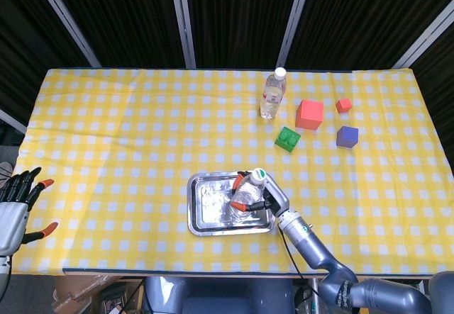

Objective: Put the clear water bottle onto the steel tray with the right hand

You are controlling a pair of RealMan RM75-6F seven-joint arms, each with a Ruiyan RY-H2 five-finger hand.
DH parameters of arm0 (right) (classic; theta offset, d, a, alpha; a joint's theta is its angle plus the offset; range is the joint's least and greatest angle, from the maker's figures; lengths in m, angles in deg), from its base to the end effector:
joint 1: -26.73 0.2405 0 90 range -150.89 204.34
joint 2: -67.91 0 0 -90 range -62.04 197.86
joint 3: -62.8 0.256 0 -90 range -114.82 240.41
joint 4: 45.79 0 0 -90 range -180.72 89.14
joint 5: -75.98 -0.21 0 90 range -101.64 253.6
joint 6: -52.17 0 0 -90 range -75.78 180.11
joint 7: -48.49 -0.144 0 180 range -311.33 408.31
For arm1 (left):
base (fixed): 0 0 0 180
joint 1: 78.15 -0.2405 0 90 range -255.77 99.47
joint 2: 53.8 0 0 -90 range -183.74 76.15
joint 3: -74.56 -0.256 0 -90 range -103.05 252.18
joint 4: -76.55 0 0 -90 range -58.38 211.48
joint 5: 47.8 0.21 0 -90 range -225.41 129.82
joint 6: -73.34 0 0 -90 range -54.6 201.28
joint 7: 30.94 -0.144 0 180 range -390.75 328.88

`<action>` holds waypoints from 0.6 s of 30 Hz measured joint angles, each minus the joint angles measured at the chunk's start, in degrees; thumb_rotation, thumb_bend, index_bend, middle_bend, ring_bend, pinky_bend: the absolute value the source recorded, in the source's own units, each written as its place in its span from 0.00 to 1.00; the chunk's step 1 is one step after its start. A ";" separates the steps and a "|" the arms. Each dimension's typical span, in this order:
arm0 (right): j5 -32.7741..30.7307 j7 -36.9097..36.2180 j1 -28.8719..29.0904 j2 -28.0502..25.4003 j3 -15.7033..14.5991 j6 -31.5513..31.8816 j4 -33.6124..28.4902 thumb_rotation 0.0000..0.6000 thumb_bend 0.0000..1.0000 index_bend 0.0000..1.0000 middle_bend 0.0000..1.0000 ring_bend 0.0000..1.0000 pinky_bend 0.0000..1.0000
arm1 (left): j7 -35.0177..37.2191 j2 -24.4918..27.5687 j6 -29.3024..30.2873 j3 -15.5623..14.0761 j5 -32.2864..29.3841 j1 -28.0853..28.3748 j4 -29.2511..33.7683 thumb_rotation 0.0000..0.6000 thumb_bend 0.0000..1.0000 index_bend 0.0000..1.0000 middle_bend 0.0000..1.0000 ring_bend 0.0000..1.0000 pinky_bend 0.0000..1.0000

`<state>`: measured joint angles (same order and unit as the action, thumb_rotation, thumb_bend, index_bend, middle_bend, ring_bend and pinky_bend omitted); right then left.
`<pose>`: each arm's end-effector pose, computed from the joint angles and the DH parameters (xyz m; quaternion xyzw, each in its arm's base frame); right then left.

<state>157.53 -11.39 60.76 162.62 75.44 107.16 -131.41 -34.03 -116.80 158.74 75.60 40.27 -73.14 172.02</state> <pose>-0.1274 -0.3000 -0.0408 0.3740 -0.7431 0.5548 0.0092 -0.2986 0.1742 0.1548 -0.6153 -0.3800 -0.3832 0.5745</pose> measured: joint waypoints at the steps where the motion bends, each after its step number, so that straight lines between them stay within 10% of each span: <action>1: 0.17 -0.38 0.14 0.35 0.01 0.08 0.64 1.00 0.30 1.00 0.80 0.55 0.12 | -0.02 0.00 -0.05 0.01 -0.08 0.01 -0.04 1.00 0.18 0.19 0.01 0.00 0.00; 18: 2.73 -10.66 -0.85 7.62 -0.64 8.19 14.55 1.00 0.32 1.00 0.80 0.55 0.12 | -1.78 -0.63 -1.09 -0.18 -0.45 0.39 0.24 1.00 0.18 0.19 0.01 0.00 0.00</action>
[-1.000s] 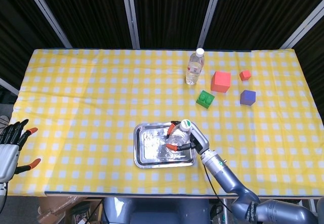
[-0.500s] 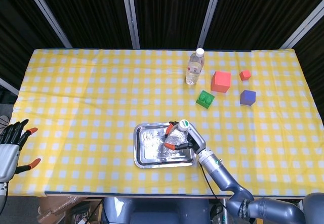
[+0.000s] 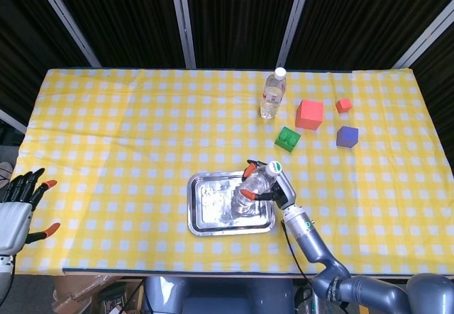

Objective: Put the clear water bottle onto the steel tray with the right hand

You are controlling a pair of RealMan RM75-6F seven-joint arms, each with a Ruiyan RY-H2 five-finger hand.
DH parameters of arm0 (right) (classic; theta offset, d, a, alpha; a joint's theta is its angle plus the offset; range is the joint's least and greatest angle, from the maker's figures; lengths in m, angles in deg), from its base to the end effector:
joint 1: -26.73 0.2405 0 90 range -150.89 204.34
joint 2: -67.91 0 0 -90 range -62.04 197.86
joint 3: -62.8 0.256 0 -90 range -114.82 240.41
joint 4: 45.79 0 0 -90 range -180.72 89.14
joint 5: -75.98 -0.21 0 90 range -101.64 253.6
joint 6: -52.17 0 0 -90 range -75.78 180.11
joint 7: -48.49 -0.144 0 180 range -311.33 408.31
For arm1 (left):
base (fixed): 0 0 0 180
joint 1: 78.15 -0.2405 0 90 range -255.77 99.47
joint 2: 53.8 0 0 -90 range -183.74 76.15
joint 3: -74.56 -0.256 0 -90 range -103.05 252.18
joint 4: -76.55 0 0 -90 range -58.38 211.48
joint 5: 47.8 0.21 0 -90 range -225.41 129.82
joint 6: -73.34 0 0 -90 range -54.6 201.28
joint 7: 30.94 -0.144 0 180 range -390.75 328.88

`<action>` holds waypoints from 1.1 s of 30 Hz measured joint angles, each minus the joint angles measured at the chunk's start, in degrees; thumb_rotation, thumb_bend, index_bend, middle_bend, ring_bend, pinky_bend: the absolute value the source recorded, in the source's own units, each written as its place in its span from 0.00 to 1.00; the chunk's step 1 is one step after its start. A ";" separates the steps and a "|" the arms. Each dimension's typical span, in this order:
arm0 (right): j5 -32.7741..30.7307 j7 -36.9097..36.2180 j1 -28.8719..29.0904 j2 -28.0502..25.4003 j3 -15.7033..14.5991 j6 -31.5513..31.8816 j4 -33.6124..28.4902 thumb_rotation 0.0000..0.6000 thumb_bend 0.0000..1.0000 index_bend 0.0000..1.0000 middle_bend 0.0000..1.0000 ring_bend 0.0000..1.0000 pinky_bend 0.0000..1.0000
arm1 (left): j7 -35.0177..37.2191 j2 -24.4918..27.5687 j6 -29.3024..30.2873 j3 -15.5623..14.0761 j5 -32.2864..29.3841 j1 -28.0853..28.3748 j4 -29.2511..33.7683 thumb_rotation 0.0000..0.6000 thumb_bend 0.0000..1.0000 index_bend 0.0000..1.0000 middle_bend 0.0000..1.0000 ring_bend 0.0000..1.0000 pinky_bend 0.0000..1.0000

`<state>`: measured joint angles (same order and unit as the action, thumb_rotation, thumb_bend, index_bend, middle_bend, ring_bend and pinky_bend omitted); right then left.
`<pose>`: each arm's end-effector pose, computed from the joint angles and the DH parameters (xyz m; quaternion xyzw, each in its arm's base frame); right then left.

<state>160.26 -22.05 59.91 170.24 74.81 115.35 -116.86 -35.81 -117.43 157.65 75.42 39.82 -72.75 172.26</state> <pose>-0.1546 -0.3141 -0.0544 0.3151 -0.7247 0.6127 0.0120 -0.2979 0.1753 0.1484 -0.6224 -0.3809 -0.3726 0.5734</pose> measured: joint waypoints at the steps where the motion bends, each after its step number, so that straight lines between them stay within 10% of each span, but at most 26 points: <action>1: -0.01 -0.72 -0.18 0.53 -0.33 0.14 1.05 1.00 0.32 1.00 0.80 0.55 0.12 | 0.01 0.01 -0.03 0.00 -0.05 0.00 0.00 1.00 0.18 0.19 0.01 0.00 0.00; 16: 3.04 -7.71 -1.80 4.80 -4.73 3.40 9.92 1.00 0.32 1.00 0.81 0.55 0.12 | -0.85 -0.36 -0.64 -0.10 -0.20 0.29 -0.05 1.00 0.18 0.19 0.01 0.00 0.00; 33: 6.84 3.82 -3.64 7.70 -8.37 9.35 12.36 1.00 0.32 1.00 0.80 0.55 0.12 | -1.49 -0.64 -1.34 -0.22 -0.55 0.57 0.00 1.00 0.18 0.19 0.01 0.00 0.00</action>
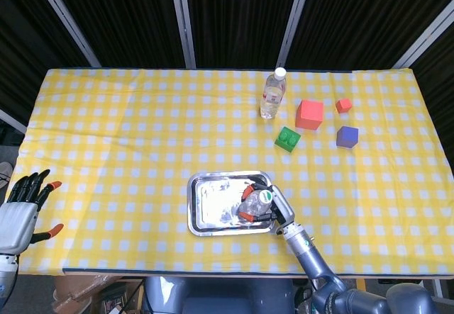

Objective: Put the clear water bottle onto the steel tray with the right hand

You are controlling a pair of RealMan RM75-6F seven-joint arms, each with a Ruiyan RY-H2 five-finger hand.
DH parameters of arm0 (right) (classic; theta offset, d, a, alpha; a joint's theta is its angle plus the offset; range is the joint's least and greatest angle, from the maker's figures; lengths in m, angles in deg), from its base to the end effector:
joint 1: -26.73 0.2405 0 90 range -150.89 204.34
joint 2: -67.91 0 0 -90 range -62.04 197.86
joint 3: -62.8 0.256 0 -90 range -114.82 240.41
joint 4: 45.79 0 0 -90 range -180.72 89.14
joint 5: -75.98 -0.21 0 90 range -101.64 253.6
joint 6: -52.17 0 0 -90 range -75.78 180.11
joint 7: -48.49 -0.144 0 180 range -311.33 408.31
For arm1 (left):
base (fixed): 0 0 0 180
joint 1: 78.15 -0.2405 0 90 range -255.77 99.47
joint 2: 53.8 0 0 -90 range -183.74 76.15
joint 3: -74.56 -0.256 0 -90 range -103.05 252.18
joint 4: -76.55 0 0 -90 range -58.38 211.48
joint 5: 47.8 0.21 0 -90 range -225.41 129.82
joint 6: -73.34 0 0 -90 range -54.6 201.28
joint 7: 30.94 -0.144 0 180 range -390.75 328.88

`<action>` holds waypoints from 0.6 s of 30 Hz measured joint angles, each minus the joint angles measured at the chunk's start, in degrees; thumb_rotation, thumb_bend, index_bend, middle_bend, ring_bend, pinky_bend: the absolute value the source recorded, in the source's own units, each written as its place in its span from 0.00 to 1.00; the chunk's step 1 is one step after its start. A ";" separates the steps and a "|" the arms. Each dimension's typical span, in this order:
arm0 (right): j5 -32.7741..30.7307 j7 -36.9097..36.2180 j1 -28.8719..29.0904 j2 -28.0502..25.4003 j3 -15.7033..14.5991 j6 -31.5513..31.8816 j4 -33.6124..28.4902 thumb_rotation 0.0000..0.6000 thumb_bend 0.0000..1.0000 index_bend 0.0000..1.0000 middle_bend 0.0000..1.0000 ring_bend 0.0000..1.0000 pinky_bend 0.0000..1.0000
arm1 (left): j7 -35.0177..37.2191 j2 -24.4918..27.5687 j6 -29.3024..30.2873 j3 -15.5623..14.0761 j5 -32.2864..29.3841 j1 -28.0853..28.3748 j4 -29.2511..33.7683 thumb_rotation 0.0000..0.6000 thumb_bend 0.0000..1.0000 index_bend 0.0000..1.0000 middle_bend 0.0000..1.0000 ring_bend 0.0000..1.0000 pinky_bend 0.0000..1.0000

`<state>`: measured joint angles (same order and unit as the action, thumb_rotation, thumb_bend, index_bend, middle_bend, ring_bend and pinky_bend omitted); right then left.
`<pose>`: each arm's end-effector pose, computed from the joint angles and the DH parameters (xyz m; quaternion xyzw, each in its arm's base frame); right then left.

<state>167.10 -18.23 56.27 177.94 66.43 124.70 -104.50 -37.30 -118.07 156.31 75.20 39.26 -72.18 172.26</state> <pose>-0.1783 -0.2744 -0.0875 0.3987 -0.6793 0.6142 0.0482 -0.2979 0.1772 0.1417 -0.6304 -0.3827 -0.3613 0.5707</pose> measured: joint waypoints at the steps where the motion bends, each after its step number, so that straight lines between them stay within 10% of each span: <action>1: 0.21 0.69 -0.06 0.17 -0.12 0.34 0.07 1.00 0.32 1.00 0.80 0.55 0.12 | 0.01 0.01 -0.04 0.00 -0.03 0.02 0.00 1.00 0.18 0.19 0.01 0.00 0.00; 5: 0.77 3.49 -0.05 0.48 -0.46 0.87 0.24 1.00 0.32 0.91 0.76 0.50 0.08 | 0.08 0.01 -0.16 -0.03 0.01 0.10 0.02 1.00 0.18 0.19 0.01 0.00 0.00; 12: 2.18 10.47 1.53 -0.72 -2.14 -2.02 -1.67 1.00 0.25 0.36 0.41 0.33 0.00 | 0.36 0.05 -0.15 -0.12 0.22 0.15 0.12 1.00 0.18 0.19 0.01 0.00 0.00; 18: 1.18 14.33 3.72 -4.00 -2.60 -8.19 -8.30 1.00 0.20 0.21 0.29 0.28 0.00 | 0.86 0.11 -0.49 -0.12 0.19 0.35 0.04 1.00 0.18 0.19 0.01 0.00 0.00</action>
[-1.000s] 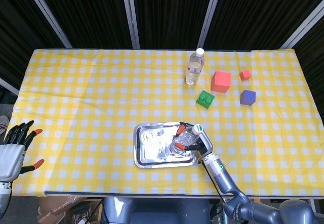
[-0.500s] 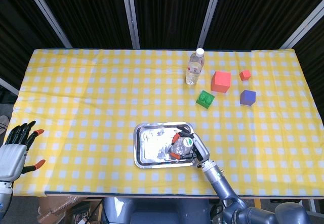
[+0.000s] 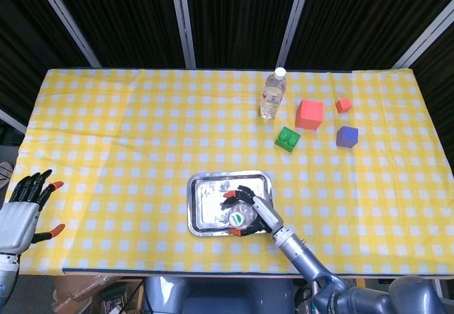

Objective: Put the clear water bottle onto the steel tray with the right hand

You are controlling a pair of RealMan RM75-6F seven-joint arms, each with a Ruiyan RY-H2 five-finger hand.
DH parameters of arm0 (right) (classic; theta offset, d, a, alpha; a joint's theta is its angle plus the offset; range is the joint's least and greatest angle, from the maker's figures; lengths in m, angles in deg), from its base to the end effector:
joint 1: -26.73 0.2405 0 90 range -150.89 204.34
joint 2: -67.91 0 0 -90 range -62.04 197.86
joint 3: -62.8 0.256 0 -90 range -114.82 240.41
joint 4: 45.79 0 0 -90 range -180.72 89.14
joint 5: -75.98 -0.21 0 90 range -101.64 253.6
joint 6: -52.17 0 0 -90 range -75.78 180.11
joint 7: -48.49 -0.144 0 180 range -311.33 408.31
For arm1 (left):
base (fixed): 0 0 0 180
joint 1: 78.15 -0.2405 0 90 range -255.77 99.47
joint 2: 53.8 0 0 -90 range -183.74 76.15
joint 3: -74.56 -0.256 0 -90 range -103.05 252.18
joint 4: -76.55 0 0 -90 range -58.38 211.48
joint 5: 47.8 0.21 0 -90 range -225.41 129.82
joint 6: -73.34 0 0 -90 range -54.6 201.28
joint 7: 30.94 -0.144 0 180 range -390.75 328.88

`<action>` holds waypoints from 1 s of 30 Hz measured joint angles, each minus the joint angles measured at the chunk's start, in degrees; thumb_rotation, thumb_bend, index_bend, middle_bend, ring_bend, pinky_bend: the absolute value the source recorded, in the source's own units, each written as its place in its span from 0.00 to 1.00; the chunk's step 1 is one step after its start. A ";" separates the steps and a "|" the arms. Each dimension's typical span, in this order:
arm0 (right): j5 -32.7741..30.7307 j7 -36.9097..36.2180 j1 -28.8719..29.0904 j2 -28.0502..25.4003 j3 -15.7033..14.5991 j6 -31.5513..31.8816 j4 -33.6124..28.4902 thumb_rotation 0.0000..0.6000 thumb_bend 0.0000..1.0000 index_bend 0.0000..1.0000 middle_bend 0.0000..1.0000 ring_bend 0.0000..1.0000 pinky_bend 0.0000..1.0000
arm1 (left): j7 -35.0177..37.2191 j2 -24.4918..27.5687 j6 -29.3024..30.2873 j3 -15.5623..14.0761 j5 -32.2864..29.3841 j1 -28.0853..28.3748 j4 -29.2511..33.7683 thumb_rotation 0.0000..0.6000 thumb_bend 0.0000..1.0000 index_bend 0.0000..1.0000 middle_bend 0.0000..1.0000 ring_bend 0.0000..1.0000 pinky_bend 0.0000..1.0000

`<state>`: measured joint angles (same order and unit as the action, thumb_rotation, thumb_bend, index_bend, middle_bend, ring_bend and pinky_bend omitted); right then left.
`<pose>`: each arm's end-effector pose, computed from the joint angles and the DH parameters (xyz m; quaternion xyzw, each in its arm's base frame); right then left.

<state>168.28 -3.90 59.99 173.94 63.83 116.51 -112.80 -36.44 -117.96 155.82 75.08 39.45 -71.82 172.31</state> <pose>-0.1560 -0.2628 -0.0989 0.5257 -0.6580 0.5355 0.0628 -0.2970 0.1785 0.1407 -0.6320 -0.3871 -0.3645 0.5638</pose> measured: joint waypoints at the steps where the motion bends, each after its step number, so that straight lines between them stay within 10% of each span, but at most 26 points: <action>1: -0.67 0.69 0.39 -0.65 0.15 -1.20 -1.62 1.00 0.20 0.21 0.29 0.28 0.00 | 0.11 0.01 0.00 0.02 0.00 0.02 -0.01 1.00 0.18 0.19 0.01 0.00 0.00; 30: -7.77 0.18 4.51 -10.97 5.50 -10.52 -8.82 1.00 0.20 0.15 0.24 0.20 0.00 | -0.40 -0.25 -0.08 -0.66 1.46 0.39 0.42 1.00 0.18 0.19 0.01 0.00 0.00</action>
<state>160.52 -3.72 64.50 162.97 69.33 105.99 -121.62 -36.84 -118.21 155.74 74.41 40.92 -71.44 172.73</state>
